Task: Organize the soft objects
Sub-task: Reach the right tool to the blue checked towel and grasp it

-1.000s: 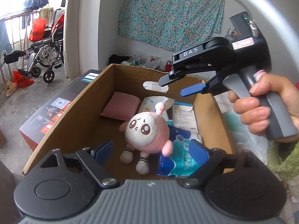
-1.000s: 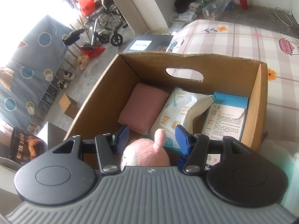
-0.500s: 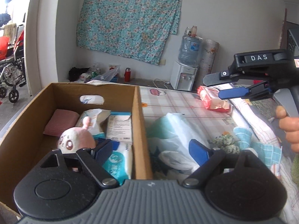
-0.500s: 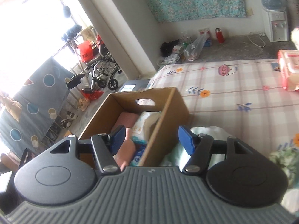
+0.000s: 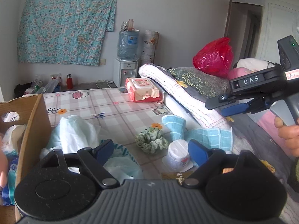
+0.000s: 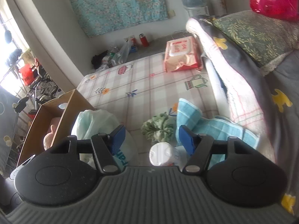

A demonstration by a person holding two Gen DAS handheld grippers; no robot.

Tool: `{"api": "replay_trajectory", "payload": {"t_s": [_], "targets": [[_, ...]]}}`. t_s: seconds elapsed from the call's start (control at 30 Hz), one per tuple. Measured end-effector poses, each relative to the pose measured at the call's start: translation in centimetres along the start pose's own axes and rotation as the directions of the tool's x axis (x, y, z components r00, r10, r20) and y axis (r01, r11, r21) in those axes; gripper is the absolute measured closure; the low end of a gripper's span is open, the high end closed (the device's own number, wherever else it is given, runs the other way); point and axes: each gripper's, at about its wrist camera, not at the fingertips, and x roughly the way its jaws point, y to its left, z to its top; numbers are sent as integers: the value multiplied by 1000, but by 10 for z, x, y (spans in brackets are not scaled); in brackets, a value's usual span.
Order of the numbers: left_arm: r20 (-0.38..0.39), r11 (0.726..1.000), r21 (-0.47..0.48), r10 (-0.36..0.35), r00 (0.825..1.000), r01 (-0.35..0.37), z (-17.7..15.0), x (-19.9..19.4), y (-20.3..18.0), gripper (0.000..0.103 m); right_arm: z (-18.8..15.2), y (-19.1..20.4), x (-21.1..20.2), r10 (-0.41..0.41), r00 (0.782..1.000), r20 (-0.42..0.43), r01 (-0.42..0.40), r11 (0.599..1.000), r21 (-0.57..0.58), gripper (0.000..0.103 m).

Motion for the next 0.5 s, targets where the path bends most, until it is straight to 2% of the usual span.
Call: {"api": "replay_trajectory", "payload": {"t_s": [0.1,0.23,0.37,0.5], "targets": [[-7,999,37,-17,1000,17,3,19,-13,17,-1,-27,-5,-39,999,-3,40,998,53,40],[-22,998,52,-35,999,36,7,43,-25,27,-1,-54,0,-117,993,-27,119,988,102,40],[-61,996,52,-66,996,69,11,66,-32,38,-2,-79,19,-205,976,-72,212,969,123,41],[-125,991,100,-75,989,88,18,99,-43,46,-6,-96,40,-254,960,-115,269,953,141,50]]}}
